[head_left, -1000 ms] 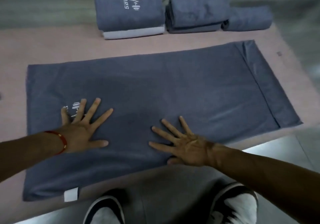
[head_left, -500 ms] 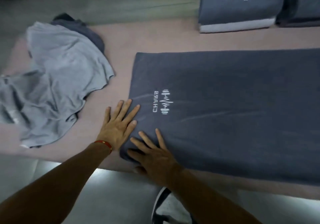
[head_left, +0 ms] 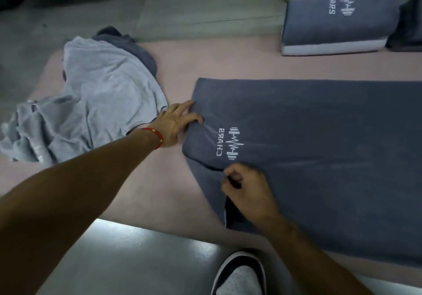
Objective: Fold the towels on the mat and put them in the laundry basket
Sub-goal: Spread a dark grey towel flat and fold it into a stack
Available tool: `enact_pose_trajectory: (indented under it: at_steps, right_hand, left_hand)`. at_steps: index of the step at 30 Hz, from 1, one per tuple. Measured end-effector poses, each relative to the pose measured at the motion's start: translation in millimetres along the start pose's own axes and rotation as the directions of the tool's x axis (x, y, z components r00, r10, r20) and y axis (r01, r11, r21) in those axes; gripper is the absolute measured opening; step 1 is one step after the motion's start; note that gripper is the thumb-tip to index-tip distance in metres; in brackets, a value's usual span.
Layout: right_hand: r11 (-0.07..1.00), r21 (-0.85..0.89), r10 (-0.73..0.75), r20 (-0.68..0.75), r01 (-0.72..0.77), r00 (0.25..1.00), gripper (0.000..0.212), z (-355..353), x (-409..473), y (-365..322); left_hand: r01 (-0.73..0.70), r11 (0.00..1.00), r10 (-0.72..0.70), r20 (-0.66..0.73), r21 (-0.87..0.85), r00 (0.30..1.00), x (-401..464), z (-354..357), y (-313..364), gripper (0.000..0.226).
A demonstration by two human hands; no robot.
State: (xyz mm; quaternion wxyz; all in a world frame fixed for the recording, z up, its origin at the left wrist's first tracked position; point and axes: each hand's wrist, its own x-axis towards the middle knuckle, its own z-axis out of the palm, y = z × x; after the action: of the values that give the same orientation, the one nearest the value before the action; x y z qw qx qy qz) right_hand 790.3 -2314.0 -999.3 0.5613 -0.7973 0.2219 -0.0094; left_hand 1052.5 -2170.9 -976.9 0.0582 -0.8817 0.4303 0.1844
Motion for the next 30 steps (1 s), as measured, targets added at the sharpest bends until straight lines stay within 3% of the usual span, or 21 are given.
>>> enact_pose_trajectory:
  at_steps: [3,6,9,15,19,21,24,27,30]
  right_hand:
    - [0.996,0.054,0.070,0.007,-0.071,0.997,0.026,-47.3,0.8,10.2]
    - [0.968,0.227,0.117,-0.019,-0.110,0.993,0.017,-80.0,-3.2,14.1]
    - [0.919,0.377,0.171,-0.111,-0.118,0.979,0.019,-111.5,-10.5,19.0]
    - [0.845,0.525,0.261,-0.244,-0.099,0.934,0.017,-162.4,-27.2,31.8]
    - [0.880,0.464,0.276,-0.323,-0.103,0.905,0.018,-220.9,-38.2,49.2]
    - [0.913,0.388,0.273,-0.359,-0.123,0.893,0.024,-267.3,-51.8,57.6]
    - [0.951,0.234,0.285,-0.408,-0.202,0.867,0.016,-344.2,-84.3,62.8]
    - [0.938,0.135,0.344,-0.433,-0.318,0.833,0.015,-412.3,-127.8,67.9]
    - [0.896,0.156,0.436,-0.489,-0.416,0.755,0.014,-463.4,-178.2,74.0]
  left_hand:
    - [-0.058,0.996,0.057,0.014,0.074,0.998,32.8,-16.1,2.2,0.088]
    - [-0.107,0.993,0.103,0.071,0.042,0.992,61.3,-30.7,5.3,0.085]
    - [-0.140,0.988,0.140,0.006,0.067,0.990,83.7,-43.1,2.8,0.061]
    - [-0.079,0.986,0.080,-0.004,0.148,0.997,113.0,-73.3,30.5,0.019]
    - [-0.161,0.987,0.161,-0.071,-0.002,0.984,142.7,-120.1,72.4,0.014]
    - [-0.248,0.968,0.243,-0.118,-0.028,0.963,161.9,-148.2,105.2,0.015]
    - [-0.307,0.934,0.275,-0.180,-0.185,0.944,191.5,-184.3,171.2,0.016]
    - [-0.401,0.835,0.323,-0.253,-0.378,0.912,218.4,-209.3,261.0,0.015]
    - [-0.467,0.706,0.346,-0.316,-0.533,0.884,248.5,-221.5,360.1,0.017]
